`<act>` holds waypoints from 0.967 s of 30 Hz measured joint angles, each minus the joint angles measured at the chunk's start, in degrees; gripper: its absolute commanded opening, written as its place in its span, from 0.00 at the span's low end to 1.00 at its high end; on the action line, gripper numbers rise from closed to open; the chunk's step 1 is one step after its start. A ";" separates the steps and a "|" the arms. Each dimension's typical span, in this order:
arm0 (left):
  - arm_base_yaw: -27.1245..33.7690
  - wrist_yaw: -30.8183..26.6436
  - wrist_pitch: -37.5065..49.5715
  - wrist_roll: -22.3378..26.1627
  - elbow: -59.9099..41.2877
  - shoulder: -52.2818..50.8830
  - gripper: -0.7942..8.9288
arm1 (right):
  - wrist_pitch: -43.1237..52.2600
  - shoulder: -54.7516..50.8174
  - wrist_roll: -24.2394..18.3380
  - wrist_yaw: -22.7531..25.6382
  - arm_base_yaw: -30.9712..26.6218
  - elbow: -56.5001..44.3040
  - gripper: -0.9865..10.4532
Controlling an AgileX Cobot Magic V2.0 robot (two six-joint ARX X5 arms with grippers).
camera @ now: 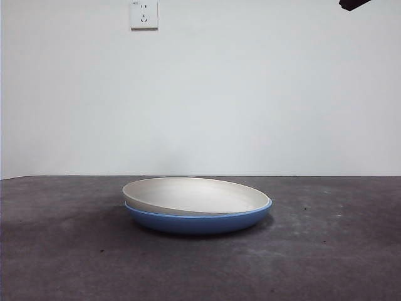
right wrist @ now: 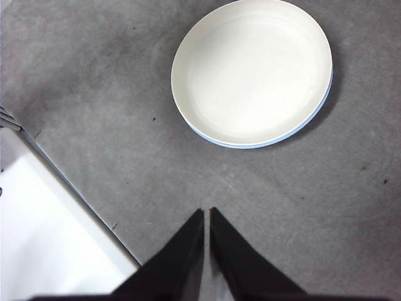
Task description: Pick up the white plate, put it on the blue plate, put it on desk
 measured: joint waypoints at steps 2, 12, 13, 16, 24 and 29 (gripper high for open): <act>0.00 0.00 -0.02 0.00 0.00 0.00 0.10 | 0.00 0.00 0.00 0.00 0.00 0.00 0.09; 0.63 -0.15 0.81 0.57 -0.17 -1.88 0.10 | 0.02 0.00 0.00 0.00 0.00 0.00 0.09; 1.22 -0.37 1.73 0.87 -0.22 -2.84 0.10 | 0.00 0.00 0.00 0.00 0.00 0.00 0.09; 6.05 -1.09 10.38 1.60 -1.07 -7.37 0.10 | 0.00 0.00 0.00 0.00 0.00 0.00 0.09; 20.65 -5.64 44.78 2.82 -14.64 -24.13 0.10 | 0.02 0.00 0.00 0.00 0.00 0.00 0.09; 25.27 -21.35 54.40 3.61 -26.88 -35.34 0.10 | 0.02 0.00 0.00 0.00 0.00 0.00 0.09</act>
